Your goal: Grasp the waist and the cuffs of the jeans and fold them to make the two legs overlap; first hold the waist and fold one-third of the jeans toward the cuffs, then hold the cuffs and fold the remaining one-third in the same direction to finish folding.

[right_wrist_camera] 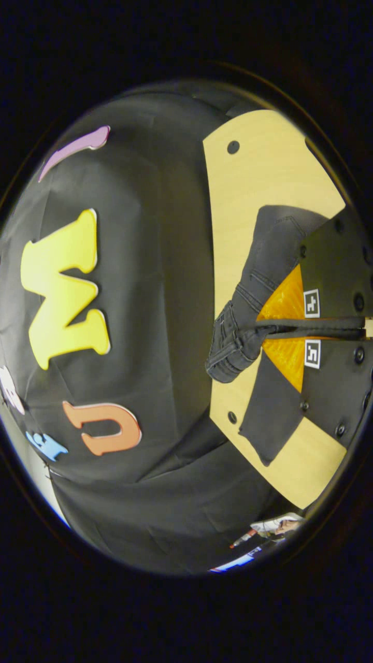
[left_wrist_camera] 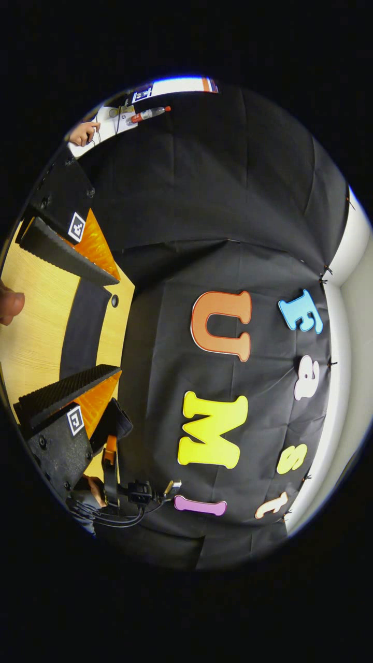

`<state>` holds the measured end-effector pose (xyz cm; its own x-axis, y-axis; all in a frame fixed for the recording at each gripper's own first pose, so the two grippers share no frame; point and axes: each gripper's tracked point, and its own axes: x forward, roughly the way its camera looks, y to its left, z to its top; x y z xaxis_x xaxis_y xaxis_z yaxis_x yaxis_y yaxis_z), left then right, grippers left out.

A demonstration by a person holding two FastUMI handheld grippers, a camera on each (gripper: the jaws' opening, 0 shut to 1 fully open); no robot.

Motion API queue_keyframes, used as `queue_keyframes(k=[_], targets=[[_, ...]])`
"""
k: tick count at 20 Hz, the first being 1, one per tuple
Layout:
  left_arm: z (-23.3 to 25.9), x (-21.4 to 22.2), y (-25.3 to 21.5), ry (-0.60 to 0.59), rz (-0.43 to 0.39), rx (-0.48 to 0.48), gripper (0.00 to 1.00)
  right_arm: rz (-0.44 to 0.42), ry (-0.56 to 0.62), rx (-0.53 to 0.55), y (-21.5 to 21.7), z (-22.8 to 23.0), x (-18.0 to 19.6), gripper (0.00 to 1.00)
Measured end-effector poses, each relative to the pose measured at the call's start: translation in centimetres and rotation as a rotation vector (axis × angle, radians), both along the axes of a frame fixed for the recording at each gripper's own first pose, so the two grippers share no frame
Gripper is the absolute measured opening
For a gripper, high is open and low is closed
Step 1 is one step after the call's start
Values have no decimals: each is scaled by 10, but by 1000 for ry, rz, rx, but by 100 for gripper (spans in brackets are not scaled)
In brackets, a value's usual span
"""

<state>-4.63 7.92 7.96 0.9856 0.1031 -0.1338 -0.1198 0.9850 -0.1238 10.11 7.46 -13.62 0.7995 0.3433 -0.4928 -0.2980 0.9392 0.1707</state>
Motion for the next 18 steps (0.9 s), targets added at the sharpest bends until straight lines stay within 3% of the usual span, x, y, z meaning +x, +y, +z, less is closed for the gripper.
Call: queue_keyframes(k=[5,14,18], targets=[[0,-1,8,-4,18,-4,98,118,72,-104,49,-62,-35,1],[5,-3,14,-14,30,-8,98,198,189,-249,50,-157,-74,1],[2,-2,13,-9,31,-12,98,204,188,-247,52,-162,-75,0]])
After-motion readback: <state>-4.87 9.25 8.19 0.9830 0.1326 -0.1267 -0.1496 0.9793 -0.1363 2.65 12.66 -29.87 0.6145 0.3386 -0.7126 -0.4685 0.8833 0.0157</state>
